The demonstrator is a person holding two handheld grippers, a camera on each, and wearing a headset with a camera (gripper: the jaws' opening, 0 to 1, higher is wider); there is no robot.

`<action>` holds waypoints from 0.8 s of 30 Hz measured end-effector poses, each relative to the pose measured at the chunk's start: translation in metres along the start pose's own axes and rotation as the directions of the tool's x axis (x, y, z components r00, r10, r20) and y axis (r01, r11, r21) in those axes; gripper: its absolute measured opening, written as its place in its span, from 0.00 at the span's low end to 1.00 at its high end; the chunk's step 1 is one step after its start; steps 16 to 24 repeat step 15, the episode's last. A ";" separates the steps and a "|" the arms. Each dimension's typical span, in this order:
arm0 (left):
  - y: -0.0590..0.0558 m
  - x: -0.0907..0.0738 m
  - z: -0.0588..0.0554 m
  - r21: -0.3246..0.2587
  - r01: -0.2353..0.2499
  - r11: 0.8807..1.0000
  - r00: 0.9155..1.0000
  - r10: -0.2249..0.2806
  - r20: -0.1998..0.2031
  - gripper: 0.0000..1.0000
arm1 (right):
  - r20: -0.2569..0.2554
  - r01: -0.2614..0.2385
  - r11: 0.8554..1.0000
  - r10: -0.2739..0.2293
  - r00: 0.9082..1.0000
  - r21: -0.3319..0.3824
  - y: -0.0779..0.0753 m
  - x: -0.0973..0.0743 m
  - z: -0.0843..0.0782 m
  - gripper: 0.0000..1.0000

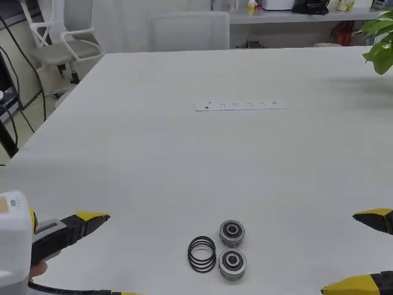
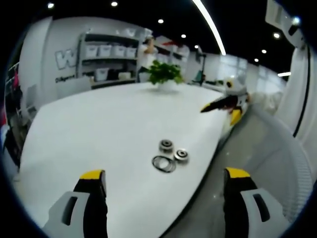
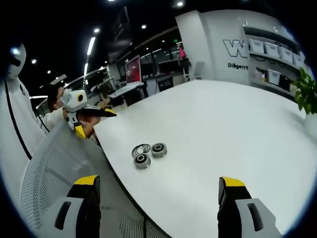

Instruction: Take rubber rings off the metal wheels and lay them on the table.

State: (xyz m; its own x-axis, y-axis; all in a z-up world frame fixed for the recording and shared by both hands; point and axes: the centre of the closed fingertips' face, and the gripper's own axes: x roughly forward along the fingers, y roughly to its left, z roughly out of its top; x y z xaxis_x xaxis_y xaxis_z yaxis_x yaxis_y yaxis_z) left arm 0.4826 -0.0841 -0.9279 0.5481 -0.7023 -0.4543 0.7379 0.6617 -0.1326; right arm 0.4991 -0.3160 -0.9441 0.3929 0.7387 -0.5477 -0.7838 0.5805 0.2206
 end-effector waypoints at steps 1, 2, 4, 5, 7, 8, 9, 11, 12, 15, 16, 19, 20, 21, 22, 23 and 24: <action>-0.001 0.000 0.000 -0.001 0.000 1.000 1.000 0.000 0.000 1.00 | -0.011 0.003 1.000 -0.003 1.000 0.004 -0.001 0.000 -0.004 0.99; -0.001 0.000 0.000 -0.002 0.000 1.000 1.000 0.000 0.001 1.00 | -0.012 0.004 1.000 -0.004 1.000 0.005 -0.001 0.000 -0.004 0.99; -0.002 -0.001 -0.001 -0.008 -0.002 1.000 1.000 0.002 0.001 1.00 | -0.024 0.010 1.000 -0.010 1.000 0.015 -0.003 0.000 -0.009 0.99; -0.002 -0.001 -0.001 -0.010 -0.002 1.000 1.000 0.002 0.000 1.00 | -0.028 0.012 1.000 -0.011 1.000 0.018 -0.003 -0.001 -0.010 0.99; -0.002 -0.002 -0.002 -0.012 -0.005 1.000 1.000 0.005 0.000 1.00 | -0.035 0.015 1.000 -0.014 0.999 0.020 -0.004 -0.001 -0.013 0.99; -0.003 -0.002 -0.002 -0.014 -0.005 1.000 1.000 0.005 -0.001 1.00 | -0.040 0.014 1.000 -0.014 0.999 0.022 -0.004 -0.001 -0.014 0.99; -0.003 -0.002 -0.002 -0.017 -0.004 1.000 1.000 0.004 0.000 1.00 | -0.049 0.014 1.000 -0.012 0.999 0.026 -0.004 0.000 -0.017 0.99; -0.005 -0.002 -0.003 -0.022 -0.002 1.000 1.000 0.002 -0.001 1.00 | -0.061 0.013 1.000 -0.011 0.998 0.024 -0.003 0.000 -0.020 0.99; -0.005 -0.002 -0.003 -0.022 -0.002 1.000 1.000 0.002 -0.001 1.00 | -0.066 0.012 1.000 -0.010 0.998 0.024 -0.002 0.000 -0.021 0.99; -0.006 -0.001 -0.002 -0.029 -0.001 1.000 1.000 0.001 0.002 1.00 | -0.082 0.009 1.000 -0.007 0.997 0.019 -0.001 0.001 -0.025 0.98; -0.006 -0.001 -0.002 -0.029 -0.001 1.000 1.000 0.001 0.002 1.00 | -0.082 0.009 1.000 -0.007 0.997 0.019 -0.001 0.001 -0.025 0.98; -0.006 -0.001 -0.002 -0.029 -0.001 1.000 1.000 0.001 0.002 1.00 | -0.082 0.009 1.000 -0.007 0.997 0.019 -0.001 0.001 -0.025 0.98; -0.006 -0.001 -0.002 -0.029 -0.001 1.000 1.000 0.001 0.002 1.00 | -0.082 0.009 1.000 -0.007 0.997 0.019 -0.001 0.001 -0.025 0.98; -0.006 -0.001 -0.002 -0.029 -0.001 1.000 1.000 0.001 0.002 1.00 | -0.082 0.009 1.000 -0.007 0.997 0.019 -0.001 0.001 -0.025 0.98; -0.006 -0.001 -0.002 -0.029 -0.001 1.000 1.000 0.001 0.002 1.00 | -0.082 0.009 1.000 -0.007 0.997 0.019 -0.001 0.001 -0.025 0.98; -0.006 -0.001 -0.002 -0.029 -0.001 1.000 1.000 0.001 0.002 1.00 | -0.082 0.009 1.000 -0.007 0.997 0.019 -0.001 0.001 -0.025 0.98; -0.006 -0.001 -0.002 -0.029 -0.001 1.000 1.000 0.001 0.002 1.00 | -0.082 0.009 1.000 -0.007 0.997 0.019 -0.001 0.001 -0.025 0.98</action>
